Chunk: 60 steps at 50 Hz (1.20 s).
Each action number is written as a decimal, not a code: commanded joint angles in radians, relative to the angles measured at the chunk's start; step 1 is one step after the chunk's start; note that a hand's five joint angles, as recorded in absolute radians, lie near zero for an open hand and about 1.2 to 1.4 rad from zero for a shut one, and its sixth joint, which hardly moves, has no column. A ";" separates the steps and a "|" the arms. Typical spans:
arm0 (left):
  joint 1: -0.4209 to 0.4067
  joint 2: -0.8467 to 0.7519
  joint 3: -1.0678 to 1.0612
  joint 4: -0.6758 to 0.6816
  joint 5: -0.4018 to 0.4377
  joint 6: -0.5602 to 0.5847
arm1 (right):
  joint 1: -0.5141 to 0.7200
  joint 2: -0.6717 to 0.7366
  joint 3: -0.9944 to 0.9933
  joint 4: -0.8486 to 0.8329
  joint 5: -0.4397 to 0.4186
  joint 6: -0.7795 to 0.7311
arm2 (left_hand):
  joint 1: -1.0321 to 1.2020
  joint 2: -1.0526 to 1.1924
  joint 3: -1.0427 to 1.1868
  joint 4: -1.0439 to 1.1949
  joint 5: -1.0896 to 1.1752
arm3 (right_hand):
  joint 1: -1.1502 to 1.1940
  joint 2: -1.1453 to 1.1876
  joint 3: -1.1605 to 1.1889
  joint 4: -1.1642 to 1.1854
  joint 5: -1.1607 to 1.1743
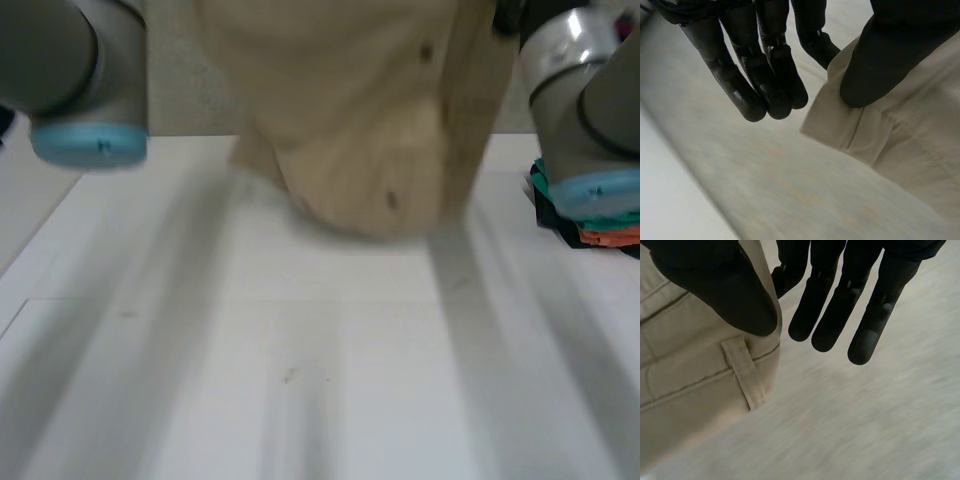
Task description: Fold the laundry.
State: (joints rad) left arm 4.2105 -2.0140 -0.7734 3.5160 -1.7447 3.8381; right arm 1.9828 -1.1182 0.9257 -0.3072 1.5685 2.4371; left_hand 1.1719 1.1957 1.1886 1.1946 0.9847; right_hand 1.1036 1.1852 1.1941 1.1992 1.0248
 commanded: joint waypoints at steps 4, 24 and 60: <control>0.013 0.014 -0.047 -0.080 -0.035 -0.052 | 0.010 -0.009 0.063 -0.101 -0.087 0.031 | 0.224 0.201 0.208 0.202 0.237 | 0.293 0.211 0.202 0.197 0.197; -0.047 -0.037 -0.742 -0.118 -0.035 -0.100 | -0.029 0.182 0.501 0.120 -0.177 -0.035 | 0.224 0.201 0.208 0.202 0.237 | 0.293 0.211 0.202 0.197 0.197; -0.075 0.090 -0.791 -0.186 -0.018 -0.160 | -0.059 0.279 0.268 0.418 -0.212 0.042 | 0.224 0.201 0.208 0.202 0.237 | -0.545 -0.626 -0.635 -0.640 -0.640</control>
State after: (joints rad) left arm 4.1394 -1.9235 -1.5663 3.3361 -1.7602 3.6821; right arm 1.9125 -0.8915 1.2217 0.1897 1.3516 2.4942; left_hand 1.1719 1.1979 1.1896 1.1977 1.0061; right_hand 0.5471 0.5269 0.5299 0.5239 0.3233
